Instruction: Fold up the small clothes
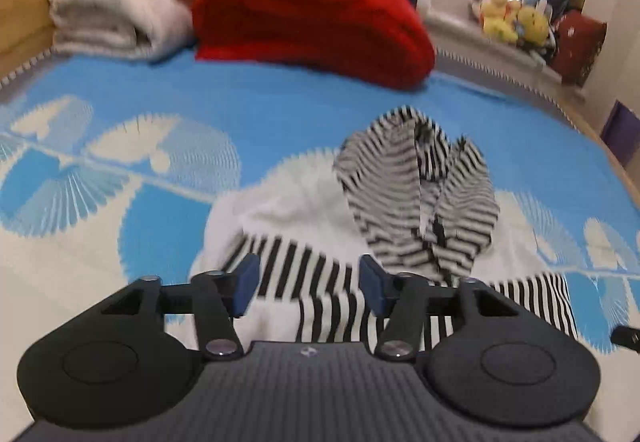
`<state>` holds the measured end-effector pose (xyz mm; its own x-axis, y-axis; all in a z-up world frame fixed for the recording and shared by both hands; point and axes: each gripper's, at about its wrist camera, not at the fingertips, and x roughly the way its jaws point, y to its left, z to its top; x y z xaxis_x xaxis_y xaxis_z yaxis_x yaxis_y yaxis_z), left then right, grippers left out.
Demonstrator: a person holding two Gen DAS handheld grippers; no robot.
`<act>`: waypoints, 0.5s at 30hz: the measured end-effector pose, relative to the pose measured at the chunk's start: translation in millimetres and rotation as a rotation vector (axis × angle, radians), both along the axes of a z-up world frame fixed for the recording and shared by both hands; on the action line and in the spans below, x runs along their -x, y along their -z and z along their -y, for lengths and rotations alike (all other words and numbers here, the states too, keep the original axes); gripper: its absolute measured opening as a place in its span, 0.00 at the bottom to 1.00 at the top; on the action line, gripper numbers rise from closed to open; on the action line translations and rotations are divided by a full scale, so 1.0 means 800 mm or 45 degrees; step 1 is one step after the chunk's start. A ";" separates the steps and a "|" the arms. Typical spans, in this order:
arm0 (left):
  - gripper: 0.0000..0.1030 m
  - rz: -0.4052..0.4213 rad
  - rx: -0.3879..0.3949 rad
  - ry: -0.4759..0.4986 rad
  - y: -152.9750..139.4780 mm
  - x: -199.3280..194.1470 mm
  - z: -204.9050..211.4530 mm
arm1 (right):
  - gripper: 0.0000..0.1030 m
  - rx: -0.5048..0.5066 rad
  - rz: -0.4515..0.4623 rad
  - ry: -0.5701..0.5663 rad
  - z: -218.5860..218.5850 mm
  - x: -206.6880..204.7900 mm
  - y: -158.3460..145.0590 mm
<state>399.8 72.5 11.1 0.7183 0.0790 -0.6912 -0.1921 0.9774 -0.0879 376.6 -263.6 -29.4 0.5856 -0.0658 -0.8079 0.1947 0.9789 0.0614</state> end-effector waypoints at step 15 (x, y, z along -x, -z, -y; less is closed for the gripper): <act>0.82 0.133 -0.168 0.056 -0.024 -0.004 0.049 | 0.64 0.056 -0.006 0.013 0.044 0.027 -0.011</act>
<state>402.6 33.6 30.3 0.7904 0.1311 -0.5984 -0.1455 0.9891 0.0246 354.9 -299.2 -20.6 0.5809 -0.1070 -0.8069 0.2046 0.9787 0.0175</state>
